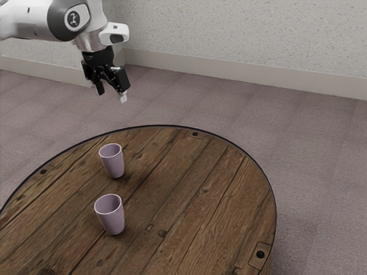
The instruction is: Place the left cup onto the right cup
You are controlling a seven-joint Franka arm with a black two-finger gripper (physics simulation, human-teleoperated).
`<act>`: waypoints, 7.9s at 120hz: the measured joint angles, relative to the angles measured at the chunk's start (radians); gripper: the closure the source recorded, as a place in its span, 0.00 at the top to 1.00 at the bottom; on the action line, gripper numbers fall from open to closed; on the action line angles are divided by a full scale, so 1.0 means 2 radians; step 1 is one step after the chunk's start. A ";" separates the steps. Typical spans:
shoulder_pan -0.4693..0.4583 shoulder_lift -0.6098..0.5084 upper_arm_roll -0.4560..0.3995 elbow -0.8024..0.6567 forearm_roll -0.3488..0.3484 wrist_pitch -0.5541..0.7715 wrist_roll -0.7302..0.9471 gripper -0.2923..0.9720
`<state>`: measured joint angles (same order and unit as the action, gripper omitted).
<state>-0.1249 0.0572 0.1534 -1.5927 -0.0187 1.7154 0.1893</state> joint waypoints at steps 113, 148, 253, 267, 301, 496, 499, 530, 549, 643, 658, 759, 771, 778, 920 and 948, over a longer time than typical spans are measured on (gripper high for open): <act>0.007 0.068 0.051 -0.030 -0.009 0.035 0.010 0.77; 0.027 0.116 0.052 -0.026 -0.016 0.064 0.029 0.77; 0.042 0.200 0.050 -0.076 -0.046 0.207 0.045 0.77; 0.042 0.200 0.047 -0.081 -0.050 0.218 0.045 0.77; 0.042 0.201 0.040 -0.082 -0.053 0.229 0.047 0.44; -0.011 -0.149 -0.012 -0.281 0.042 0.092 -0.038 0.15; -0.011 -0.155 -0.016 -0.287 0.044 0.091 -0.041 0.15; -0.011 -0.205 -0.040 -0.339 0.049 0.085 -0.067 0.15; -0.011 -0.212 -0.046 -0.369 0.049 0.094 -0.081 0.15; -0.011 -0.204 -0.074 -0.423 0.050 0.200 -0.128 0.15; -0.011 -0.192 -0.074 -0.424 0.050 0.207 -0.132 0.15; -0.011 -0.137 -0.074 -0.429 0.047 0.249 -0.148 0.26; -0.011 -0.138 -0.075 -0.431 0.044 0.249 -0.149 0.44; -0.011 -0.139 -0.075 -0.431 0.043 0.249 -0.149 0.52; -0.013 -0.039 -0.060 -0.097 0.012 0.056 -0.125 0.77; 0.008 -0.005 -0.051 -0.028 0.006 0.027 -0.098 0.77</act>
<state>-0.1091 0.0481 0.0505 -1.6479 -0.0067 1.7694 -0.0071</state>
